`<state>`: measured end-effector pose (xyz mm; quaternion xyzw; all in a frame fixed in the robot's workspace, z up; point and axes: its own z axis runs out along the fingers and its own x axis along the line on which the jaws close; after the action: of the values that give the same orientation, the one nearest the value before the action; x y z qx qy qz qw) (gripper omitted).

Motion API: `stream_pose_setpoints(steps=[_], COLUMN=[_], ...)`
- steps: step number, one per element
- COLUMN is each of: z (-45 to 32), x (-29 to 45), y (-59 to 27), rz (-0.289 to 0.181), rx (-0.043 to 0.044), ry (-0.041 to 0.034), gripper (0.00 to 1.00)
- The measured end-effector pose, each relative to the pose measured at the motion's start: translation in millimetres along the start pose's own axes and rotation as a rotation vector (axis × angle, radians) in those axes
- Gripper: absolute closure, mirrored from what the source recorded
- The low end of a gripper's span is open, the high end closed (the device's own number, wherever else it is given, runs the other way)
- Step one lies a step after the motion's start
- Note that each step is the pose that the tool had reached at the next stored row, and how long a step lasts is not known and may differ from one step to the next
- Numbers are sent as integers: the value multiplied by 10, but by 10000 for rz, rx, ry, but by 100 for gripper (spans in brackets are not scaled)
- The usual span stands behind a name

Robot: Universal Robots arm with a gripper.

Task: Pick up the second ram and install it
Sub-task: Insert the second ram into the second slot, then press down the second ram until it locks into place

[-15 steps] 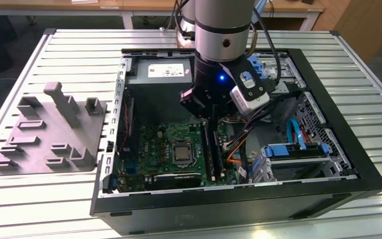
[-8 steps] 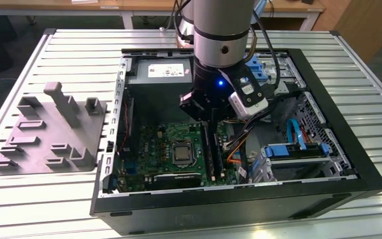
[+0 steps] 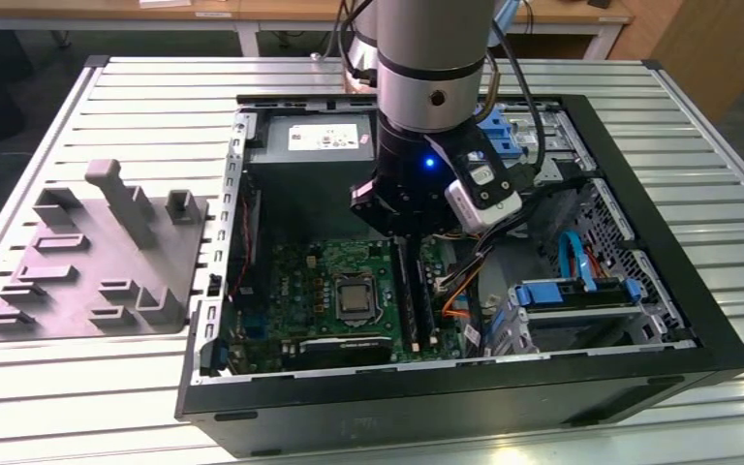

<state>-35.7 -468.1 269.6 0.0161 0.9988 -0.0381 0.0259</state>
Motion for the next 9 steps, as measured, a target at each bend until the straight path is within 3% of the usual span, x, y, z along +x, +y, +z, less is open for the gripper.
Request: stream_pose_setpoints(steps=[9], z=[4], x=[0], y=[0], rz=[0], rx=[-1], ry=[0], gripper=[90])
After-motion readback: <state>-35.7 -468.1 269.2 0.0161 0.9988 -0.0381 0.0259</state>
